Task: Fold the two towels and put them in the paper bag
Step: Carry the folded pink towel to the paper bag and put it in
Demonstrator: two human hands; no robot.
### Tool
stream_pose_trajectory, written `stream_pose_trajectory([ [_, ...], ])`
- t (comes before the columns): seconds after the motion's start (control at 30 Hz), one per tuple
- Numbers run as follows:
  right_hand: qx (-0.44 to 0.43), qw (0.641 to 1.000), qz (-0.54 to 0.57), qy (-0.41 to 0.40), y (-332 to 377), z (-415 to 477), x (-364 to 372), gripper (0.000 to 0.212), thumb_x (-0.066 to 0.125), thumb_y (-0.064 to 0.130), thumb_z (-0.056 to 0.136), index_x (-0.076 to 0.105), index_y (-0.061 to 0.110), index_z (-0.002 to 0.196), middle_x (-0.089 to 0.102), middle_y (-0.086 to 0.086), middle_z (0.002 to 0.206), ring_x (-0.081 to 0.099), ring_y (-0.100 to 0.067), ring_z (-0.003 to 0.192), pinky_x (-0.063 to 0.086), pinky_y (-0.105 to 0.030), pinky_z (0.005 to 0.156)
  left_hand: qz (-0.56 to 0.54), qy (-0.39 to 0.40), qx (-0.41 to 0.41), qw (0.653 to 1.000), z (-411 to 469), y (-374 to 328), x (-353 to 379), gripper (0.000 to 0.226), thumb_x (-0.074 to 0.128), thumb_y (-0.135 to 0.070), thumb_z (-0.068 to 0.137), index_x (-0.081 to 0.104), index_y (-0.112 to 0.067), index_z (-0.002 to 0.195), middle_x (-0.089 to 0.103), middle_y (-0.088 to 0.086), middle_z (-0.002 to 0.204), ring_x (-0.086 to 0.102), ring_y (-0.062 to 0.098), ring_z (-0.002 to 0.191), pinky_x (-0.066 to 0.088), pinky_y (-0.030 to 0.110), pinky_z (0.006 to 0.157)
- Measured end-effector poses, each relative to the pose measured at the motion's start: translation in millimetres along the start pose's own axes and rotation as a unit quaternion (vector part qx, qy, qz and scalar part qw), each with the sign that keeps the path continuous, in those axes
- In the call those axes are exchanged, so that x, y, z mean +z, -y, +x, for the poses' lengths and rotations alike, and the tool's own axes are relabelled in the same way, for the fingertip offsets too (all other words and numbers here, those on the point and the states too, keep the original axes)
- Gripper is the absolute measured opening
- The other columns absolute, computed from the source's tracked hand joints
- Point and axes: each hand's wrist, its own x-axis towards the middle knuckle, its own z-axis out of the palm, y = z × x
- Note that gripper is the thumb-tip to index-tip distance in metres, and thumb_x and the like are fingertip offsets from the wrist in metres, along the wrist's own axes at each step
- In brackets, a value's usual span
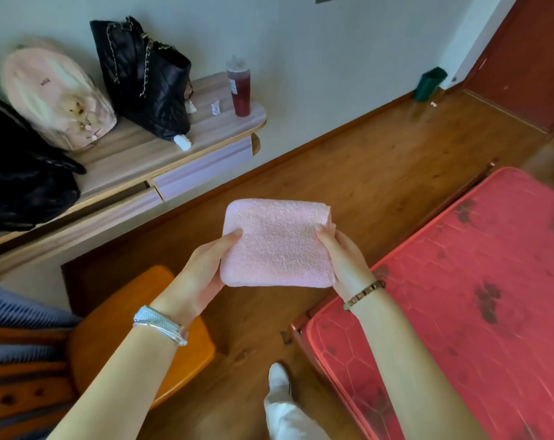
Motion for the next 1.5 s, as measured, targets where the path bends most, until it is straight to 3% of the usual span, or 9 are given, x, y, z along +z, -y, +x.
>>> stream_pose_trajectory([
  [0.17,0.003,1.000,0.000,0.015,27,48,1,0.045,0.063,0.041,0.090,0.060,0.010,0.122,0.069,-0.005,0.119,0.067,-0.019,0.110,0.048,-0.045,0.103,0.009,-0.024,0.009,1.000,48,-28,-3,0.039,0.066,-0.051,0.088,0.067,-0.024,0.116,0.069,0.004,0.121,0.066,0.026,0.114,0.050,0.046,0.104],
  [0.73,0.024,0.997,0.005,-0.074,63,180,8,0.040,0.057,0.040,0.095,0.056,0.017,0.127,0.063,-0.009,0.125,0.062,-0.028,0.113,0.050,-0.052,0.100,0.080,0.063,-0.019,0.995,191,-116,-3,0.044,0.067,-0.054,0.085,0.063,-0.029,0.121,0.067,0.004,0.121,0.064,0.023,0.111,0.052,0.038,0.098],
  [0.93,0.021,0.995,0.029,-0.091,81,229,17,0.056,0.059,0.049,0.091,0.050,0.015,0.134,0.063,-0.015,0.126,0.064,-0.034,0.113,0.050,-0.057,0.097,0.099,0.127,-0.042,0.986,257,-168,2,0.030,0.060,-0.040,0.095,0.059,-0.019,0.115,0.059,0.012,0.134,0.058,0.028,0.119,0.044,0.048,0.110],
  [1.03,0.023,0.995,0.038,-0.086,88,249,23,0.079,0.066,0.065,0.076,0.048,0.017,0.136,0.065,-0.014,0.125,0.065,-0.035,0.112,0.048,-0.061,0.097,0.157,0.107,-0.072,0.979,288,-197,1,0.024,0.056,-0.039,0.095,0.057,-0.016,0.102,0.057,0.017,0.122,0.057,0.029,0.108,0.044,0.048,0.109],
  [1.13,0.014,0.993,0.053,-0.104,93,267,29,0.085,0.067,0.071,0.071,0.048,0.018,0.135,0.065,-0.012,0.125,0.066,-0.033,0.112,0.048,-0.061,0.097,0.087,0.284,-0.089,0.951,320,-212,0,0.025,0.063,-0.045,0.086,0.072,-0.023,0.094,0.074,0.003,0.099,0.072,0.014,0.090,0.057,0.034,0.087],
  [1.2,0.008,0.990,0.064,-0.124,98,276,30,0.088,0.067,0.073,0.068,0.049,0.018,0.134,0.064,-0.012,0.125,0.066,-0.033,0.112,0.048,-0.061,0.097,0.034,0.216,-0.064,0.974,337,-214,2,0.021,0.060,-0.035,0.094,0.071,-0.017,0.095,0.077,-0.003,0.086,0.074,0.011,0.080,0.060,0.031,0.079],
  [1.27,0.004,0.988,0.064,-0.143,102,283,29,0.091,0.067,0.074,0.064,0.049,0.016,0.133,0.065,-0.013,0.124,0.066,-0.033,0.111,0.049,-0.060,0.096,0.037,0.176,-0.027,0.983,351,-219,8,0.015,0.061,-0.028,0.095,0.063,-0.015,0.102,0.072,0.006,0.098,0.071,0.019,0.088,0.059,0.038,0.084],
  [1.37,0.002,0.983,0.058,-0.174,106,289,23,0.101,0.069,0.080,0.054,0.051,0.016,0.131,0.066,-0.013,0.122,0.067,-0.032,0.109,0.051,-0.057,0.095,0.082,0.243,-0.038,0.966,364,-226,16,0.047,0.074,-0.038,0.080,0.058,-0.020,0.121,0.065,0.015,0.121,0.065,0.033,0.111,0.051,0.058,0.098],
  [1.5,-0.007,0.973,0.072,-0.220,117,298,12,0.073,0.063,0.064,0.078,0.051,0.014,0.131,0.067,-0.011,0.120,0.068,-0.029,0.107,0.053,-0.054,0.094,0.091,0.292,-0.062,0.950,386,-233,34,0.064,0.073,-0.043,0.078,0.052,-0.019,0.134,0.063,0.019,0.127,0.065,0.037,0.115,0.055,0.048,0.088],
])
